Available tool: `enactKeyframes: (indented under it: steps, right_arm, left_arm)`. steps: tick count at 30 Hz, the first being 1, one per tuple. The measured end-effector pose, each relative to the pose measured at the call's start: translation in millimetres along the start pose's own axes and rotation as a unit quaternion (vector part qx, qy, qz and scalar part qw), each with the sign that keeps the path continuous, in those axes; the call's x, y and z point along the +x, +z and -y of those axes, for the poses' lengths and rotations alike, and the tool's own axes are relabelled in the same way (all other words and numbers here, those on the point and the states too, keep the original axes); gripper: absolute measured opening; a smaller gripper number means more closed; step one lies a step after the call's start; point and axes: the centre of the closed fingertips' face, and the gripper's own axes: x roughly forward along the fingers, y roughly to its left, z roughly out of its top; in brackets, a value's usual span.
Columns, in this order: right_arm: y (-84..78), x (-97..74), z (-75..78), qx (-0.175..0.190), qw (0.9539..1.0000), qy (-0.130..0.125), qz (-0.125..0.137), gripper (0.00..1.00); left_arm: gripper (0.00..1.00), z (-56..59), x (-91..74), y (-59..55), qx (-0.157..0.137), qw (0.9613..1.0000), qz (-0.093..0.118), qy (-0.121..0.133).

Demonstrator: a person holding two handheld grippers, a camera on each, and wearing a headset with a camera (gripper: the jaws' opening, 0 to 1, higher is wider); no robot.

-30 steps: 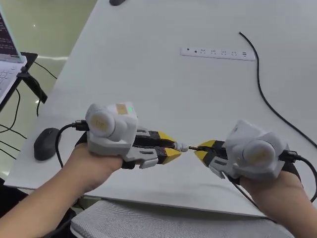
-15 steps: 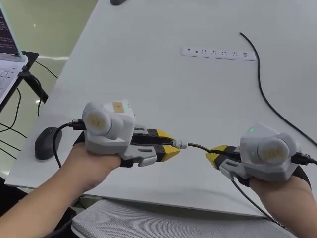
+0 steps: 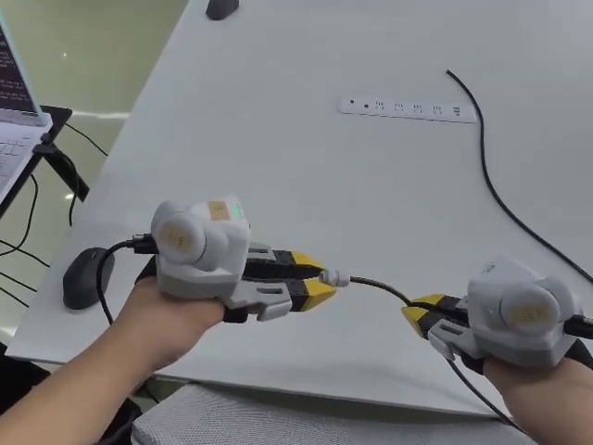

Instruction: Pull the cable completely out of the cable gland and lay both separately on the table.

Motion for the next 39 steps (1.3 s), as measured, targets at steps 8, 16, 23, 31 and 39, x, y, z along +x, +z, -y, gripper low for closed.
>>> enactKeyframes:
  steps: [8, 16, 23, 31, 39]
  right_arm:
    - [-9.7, -4.4, 1.8, -0.003, 1.0, -0.002, -0.003, 0.0]
    - [-13.5, -8.1, 4.7, -0.004, 0.9999, -0.011, -0.003, 0.0]
    - [-13.7, -10.7, 5.5, -0.007, 0.9999, -0.015, -0.002, 0.0]
    - [-13.3, -11.1, 6.3, -0.006, 0.9998, -0.018, -0.003, 0.0]
    - [1.6, -14.8, 8.2, -0.006, 0.9998, -0.019, 0.005, 0.0]
  left_arm:
    - [0.15, -0.2, -2.2, -1.7, 0.0, 1.0, -0.001, 0.002]
    - [0.15, 2.4, -2.8, -2.4, -0.001, 1.0, 0.0, 0.003]
    - [0.15, 4.0, -3.0, -4.1, 0.0, 1.0, -0.001, 0.002]
    - [0.15, 5.2, -2.0, -5.7, 0.0, 1.0, -0.002, 0.0]
    - [0.15, 3.1, 0.1, -9.3, 0.001, 1.0, -0.001, 0.0]
